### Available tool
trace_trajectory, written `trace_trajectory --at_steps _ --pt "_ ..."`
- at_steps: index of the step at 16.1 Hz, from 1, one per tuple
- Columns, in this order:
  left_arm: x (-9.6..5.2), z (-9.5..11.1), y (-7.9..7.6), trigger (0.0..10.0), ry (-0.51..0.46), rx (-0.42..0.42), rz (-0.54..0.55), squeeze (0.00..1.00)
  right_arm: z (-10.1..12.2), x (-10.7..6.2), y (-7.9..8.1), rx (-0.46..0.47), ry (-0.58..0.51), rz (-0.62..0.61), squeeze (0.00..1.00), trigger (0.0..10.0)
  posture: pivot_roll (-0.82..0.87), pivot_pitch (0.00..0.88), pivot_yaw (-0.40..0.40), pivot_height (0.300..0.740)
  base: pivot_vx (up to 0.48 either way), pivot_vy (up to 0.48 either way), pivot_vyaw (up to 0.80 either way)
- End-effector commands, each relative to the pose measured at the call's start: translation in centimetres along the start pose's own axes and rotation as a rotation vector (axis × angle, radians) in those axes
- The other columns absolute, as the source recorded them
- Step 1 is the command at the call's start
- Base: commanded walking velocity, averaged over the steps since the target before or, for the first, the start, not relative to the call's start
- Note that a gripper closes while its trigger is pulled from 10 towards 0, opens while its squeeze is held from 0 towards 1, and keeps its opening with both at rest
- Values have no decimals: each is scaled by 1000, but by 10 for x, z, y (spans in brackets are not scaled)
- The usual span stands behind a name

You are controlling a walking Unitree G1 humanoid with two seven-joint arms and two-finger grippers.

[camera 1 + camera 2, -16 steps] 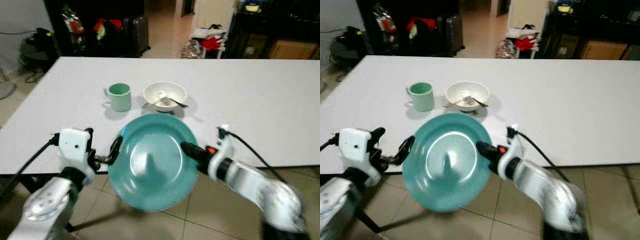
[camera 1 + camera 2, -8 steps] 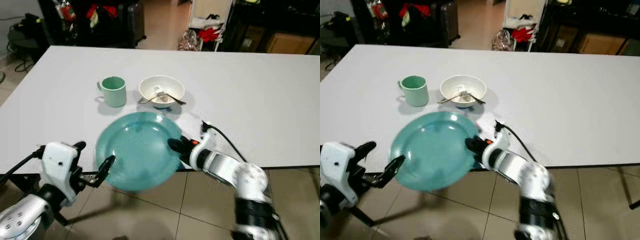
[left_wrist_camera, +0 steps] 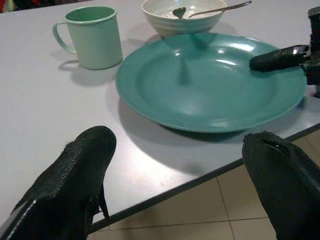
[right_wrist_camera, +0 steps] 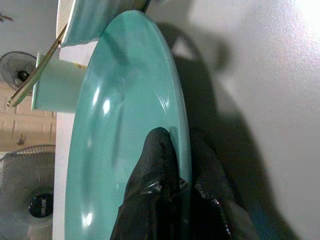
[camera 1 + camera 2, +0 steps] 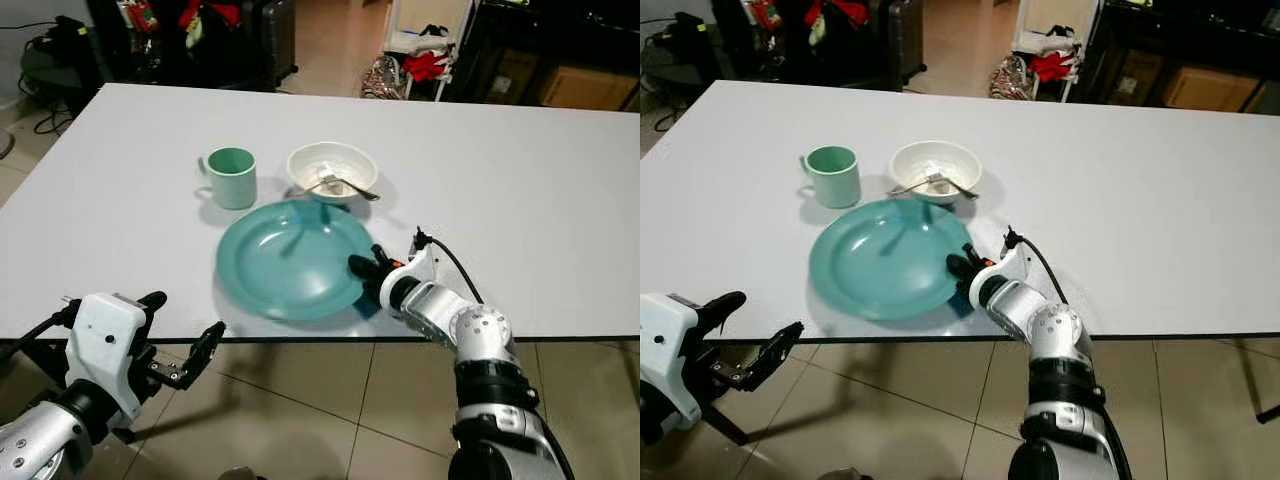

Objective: Setting the table

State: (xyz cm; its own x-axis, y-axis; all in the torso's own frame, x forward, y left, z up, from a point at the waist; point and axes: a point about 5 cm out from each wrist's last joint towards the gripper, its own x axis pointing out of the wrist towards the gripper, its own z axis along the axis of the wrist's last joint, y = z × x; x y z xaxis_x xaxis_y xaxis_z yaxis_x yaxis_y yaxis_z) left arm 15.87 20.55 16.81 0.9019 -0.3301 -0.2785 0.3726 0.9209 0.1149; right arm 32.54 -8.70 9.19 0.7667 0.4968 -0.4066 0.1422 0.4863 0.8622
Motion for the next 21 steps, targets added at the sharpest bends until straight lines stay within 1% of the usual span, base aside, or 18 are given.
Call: trace_trajectory --at_steps 1,5,6,7,8,9,11,13,16,18,20,21 --pt "-2 2 -1 10000 3 9 -10 0 -15 13 17 43 33 34 0 10000 148 76 -49 740 0 0 0" --pt "-2 1 -4 10000 11 9 -19 0 -26 23 24 43 58 52 0 10000 156 80 -52 740 0 0 0" --pt "-1 1 -5 10000 11 8 -21 0 -27 24 25 28 56 61 0 10000 156 80 -52 740 0 0 0" --pt "-1 2 -6 10000 10 7 -22 0 -26 25 25 15 33 63 24 10000 158 79 -54 740 0 0 0" --pt "-1 2 -7 10000 10 6 -23 0 -25 25 25 10 16 67 875 10000 158 79 -54 740 0 0 0" --pt "0 1 -8 10000 9 5 -24 0 -23 25 22 0 1 70 1000 10000 158 77 -58 740 0 0 0" --pt "2 2 -10 10000 3 0 -27 0 -20 17 14 18 -11 92 1000 10000 158 74 -56 740 0 0 0" --pt "5 1 -11 10000 -4 -11 -29 0 -18 9 9 11 -16 122 1000 10000 145 63 -46 740 0 0 0" --pt "14 3 -12 10000 -35 -41 -20 0 -16 -9 6 -15 -3 202 1000 10000 120 47 -36 740 0 0 0" --pt "17 2 -12 10000 -36 -43 -16 0 -15 -14 6 -30 -2 217 1000 10000 113 42 -39 740 0 0 0" --pt "24 5 -9 10000 -67 -64 26 0 -13 -37 5 -100 1 252 1000 10000 91 27 -45 740 0 0 0" --pt "29 8 -9 10000 -94 -80 47 0 -10 -53 4 -149 -3 260 1000 10000 77 23 -42 740 0 0 0"
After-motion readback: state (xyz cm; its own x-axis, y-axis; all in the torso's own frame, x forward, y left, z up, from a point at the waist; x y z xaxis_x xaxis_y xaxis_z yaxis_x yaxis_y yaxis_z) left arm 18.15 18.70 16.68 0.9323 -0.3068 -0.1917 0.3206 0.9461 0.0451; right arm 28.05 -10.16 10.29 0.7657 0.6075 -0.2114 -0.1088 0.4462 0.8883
